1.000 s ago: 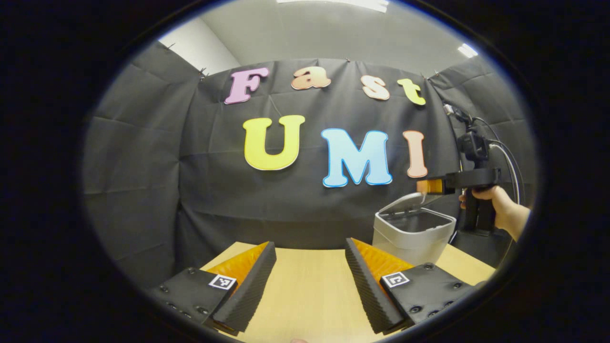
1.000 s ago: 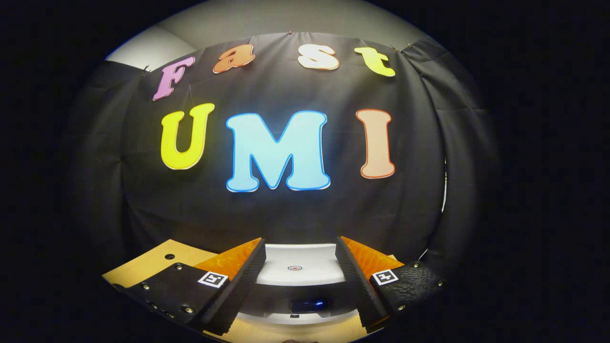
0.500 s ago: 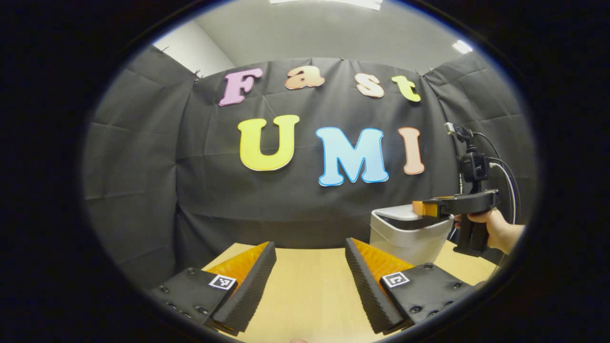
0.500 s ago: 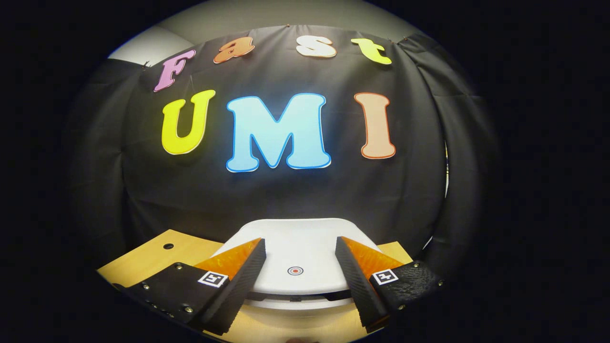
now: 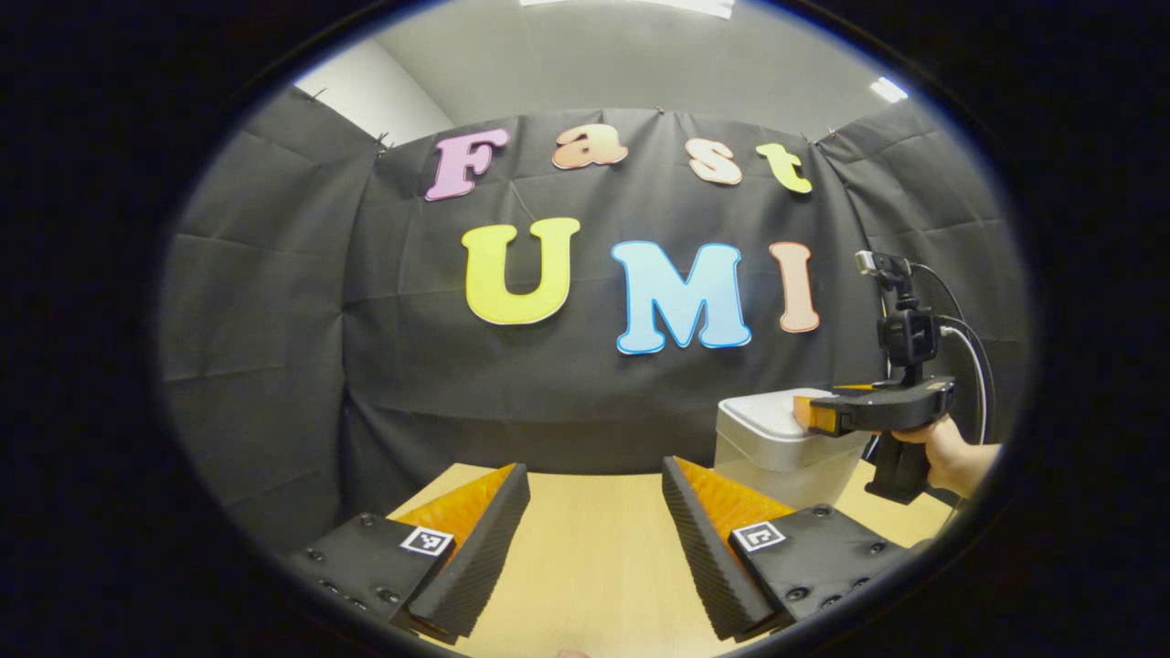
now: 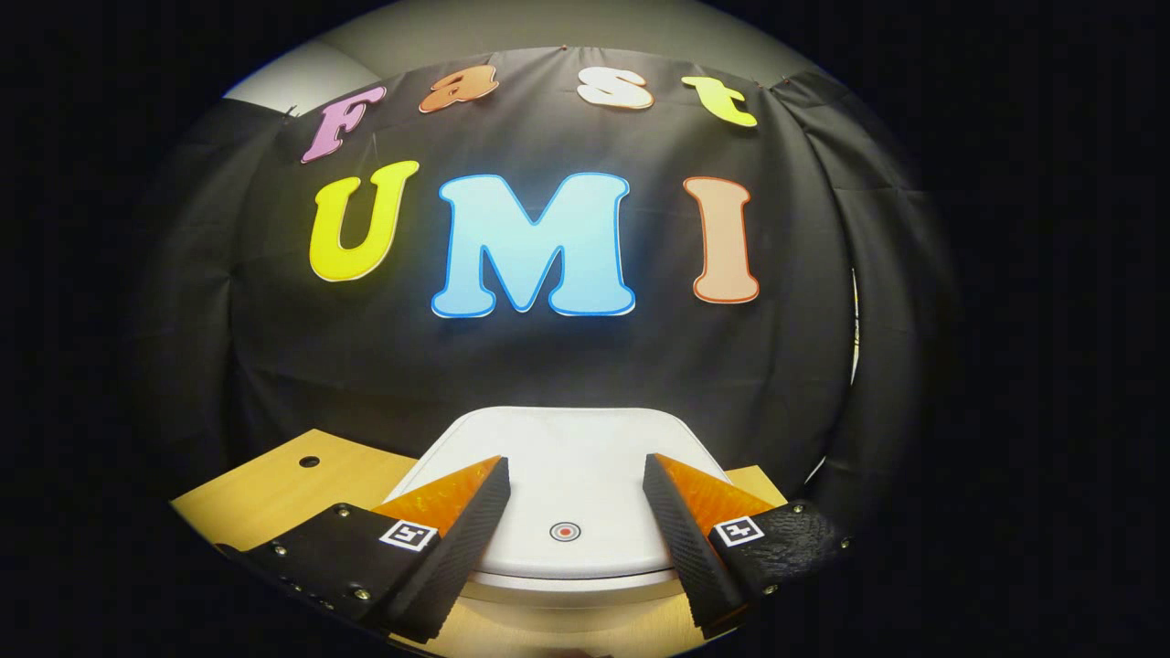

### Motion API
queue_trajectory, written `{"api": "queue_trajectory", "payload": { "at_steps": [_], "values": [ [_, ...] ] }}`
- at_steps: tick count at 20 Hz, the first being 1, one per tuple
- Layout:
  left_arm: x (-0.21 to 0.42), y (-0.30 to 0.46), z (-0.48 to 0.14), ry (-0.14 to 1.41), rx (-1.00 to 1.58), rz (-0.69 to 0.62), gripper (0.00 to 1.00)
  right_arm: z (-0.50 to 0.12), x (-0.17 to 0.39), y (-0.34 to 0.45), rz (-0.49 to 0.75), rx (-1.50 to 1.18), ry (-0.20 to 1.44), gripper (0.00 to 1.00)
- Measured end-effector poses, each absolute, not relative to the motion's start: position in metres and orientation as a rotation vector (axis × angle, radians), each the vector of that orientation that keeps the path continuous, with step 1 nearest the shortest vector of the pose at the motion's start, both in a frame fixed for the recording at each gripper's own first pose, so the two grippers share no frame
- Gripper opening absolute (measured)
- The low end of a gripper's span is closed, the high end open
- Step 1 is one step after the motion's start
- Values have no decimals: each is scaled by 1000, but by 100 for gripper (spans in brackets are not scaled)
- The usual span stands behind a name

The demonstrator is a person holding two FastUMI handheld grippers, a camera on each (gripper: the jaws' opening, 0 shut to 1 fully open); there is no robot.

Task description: Press the lid of the desktop garbage bin to open it, pick up the crumpled paper on the desktop and throw it into the bin, then pick up the pop can on the desktop and drop it into the bin, and finally close the garbage bin lid.

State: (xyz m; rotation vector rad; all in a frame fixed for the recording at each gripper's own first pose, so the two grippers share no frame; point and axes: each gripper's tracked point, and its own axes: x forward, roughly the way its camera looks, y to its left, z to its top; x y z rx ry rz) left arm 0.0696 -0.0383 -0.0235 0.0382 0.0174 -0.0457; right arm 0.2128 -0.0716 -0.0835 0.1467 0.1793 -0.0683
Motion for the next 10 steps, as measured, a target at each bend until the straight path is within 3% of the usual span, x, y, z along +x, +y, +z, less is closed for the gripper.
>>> {"api": "queue_trajectory", "payload": {
  "at_steps": [10],
  "values": [
    [72, -41, -28, 29, 40, -40, 100, -89, 214, -71, -93, 169, 106, 95]
  ]
}}
